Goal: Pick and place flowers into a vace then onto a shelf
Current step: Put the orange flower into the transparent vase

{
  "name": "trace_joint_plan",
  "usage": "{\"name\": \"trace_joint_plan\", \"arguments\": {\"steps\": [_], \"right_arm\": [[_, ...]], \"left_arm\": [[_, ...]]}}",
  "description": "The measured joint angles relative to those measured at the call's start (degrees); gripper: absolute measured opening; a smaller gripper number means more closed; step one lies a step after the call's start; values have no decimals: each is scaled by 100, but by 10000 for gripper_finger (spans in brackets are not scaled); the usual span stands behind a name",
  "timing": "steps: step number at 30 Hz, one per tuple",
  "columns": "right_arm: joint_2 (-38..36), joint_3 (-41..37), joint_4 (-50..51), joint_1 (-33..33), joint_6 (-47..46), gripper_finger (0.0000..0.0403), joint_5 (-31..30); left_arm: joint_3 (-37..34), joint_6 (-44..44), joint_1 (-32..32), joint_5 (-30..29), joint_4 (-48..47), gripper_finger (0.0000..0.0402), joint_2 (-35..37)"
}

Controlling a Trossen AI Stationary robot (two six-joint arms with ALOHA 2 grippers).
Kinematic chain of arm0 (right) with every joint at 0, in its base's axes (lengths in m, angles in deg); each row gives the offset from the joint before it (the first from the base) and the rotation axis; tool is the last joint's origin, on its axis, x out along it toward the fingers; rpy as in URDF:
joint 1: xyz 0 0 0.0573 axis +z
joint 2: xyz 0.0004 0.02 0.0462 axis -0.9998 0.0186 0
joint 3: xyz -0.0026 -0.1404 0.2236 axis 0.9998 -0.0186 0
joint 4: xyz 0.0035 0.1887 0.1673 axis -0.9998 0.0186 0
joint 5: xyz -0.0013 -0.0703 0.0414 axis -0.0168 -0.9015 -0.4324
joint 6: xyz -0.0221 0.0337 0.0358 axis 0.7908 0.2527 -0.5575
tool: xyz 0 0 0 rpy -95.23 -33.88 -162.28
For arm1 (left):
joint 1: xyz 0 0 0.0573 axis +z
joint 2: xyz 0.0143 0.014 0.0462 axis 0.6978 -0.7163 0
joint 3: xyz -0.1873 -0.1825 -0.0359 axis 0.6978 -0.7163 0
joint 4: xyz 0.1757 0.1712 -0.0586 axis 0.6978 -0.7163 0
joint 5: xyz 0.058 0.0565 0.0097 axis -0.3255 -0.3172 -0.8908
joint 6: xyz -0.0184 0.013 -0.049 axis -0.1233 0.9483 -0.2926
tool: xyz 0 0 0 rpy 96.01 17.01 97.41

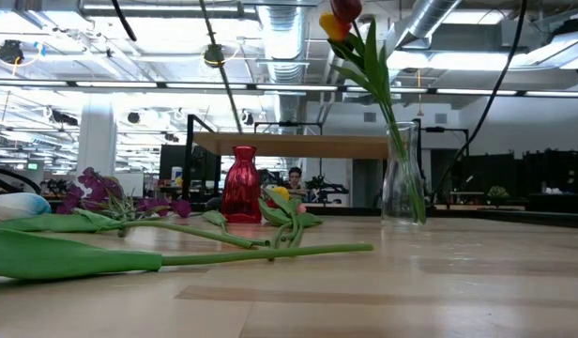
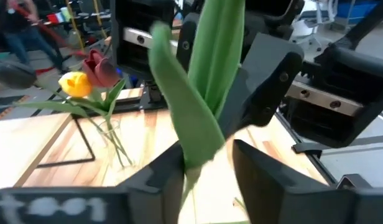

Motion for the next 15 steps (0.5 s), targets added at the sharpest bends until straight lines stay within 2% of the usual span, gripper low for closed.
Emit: {"name": "trace_joint_plan", "arguments": {"steps": [7, 15], "right_arm": [[-200, -9, 217, 144, -21, 1, -292], [-425, -4, 373, 482, -181, 0, -299]], "left_arm": [[0, -205, -6, -239, -462, 199, 381], [2, -331, -15, -213, -847, 222, 1293]]}}
